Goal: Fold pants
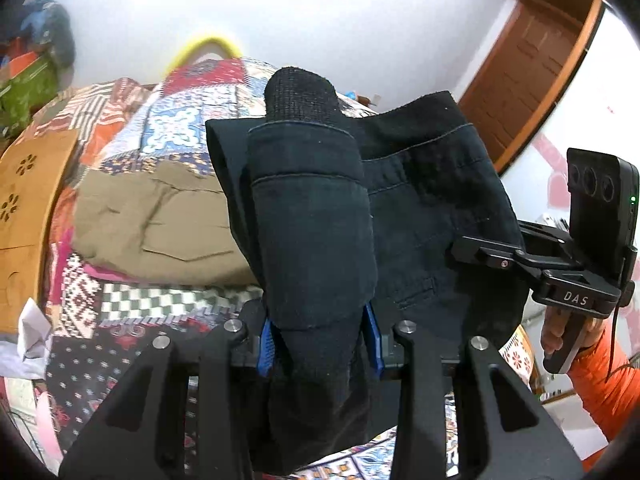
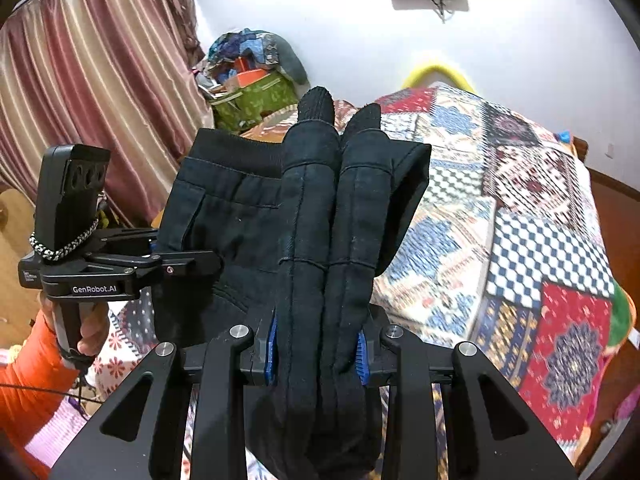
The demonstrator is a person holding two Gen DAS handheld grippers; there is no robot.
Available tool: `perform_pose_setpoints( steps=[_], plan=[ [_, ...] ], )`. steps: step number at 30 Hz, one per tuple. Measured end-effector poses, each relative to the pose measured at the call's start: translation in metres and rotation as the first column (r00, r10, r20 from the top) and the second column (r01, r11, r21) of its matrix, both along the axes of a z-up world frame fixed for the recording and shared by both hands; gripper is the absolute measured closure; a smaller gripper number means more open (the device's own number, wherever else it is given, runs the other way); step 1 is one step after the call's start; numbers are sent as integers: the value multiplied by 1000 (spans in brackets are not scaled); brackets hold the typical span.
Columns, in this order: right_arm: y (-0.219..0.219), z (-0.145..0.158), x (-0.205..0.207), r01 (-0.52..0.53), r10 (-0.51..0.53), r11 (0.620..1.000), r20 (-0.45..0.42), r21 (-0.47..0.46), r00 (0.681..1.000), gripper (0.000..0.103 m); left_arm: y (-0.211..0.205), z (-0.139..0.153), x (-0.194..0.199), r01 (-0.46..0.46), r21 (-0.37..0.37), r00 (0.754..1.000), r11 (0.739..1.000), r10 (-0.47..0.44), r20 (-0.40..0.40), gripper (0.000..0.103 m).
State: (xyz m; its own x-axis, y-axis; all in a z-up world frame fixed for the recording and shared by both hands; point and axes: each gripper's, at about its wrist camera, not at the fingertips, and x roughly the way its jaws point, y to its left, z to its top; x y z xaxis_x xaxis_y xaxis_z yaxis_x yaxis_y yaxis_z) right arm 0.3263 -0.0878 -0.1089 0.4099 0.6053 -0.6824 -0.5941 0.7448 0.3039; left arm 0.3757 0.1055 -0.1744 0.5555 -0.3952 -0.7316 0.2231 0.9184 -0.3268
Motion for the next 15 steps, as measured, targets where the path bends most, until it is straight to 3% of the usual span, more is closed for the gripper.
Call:
perform_pose_setpoints(
  steps=[15],
  plan=[
    [82, 13, 58, -17, 16, 1000, 57, 8, 998, 77, 79, 25, 66, -97, 23, 994, 995, 96, 42, 67]
  ],
)
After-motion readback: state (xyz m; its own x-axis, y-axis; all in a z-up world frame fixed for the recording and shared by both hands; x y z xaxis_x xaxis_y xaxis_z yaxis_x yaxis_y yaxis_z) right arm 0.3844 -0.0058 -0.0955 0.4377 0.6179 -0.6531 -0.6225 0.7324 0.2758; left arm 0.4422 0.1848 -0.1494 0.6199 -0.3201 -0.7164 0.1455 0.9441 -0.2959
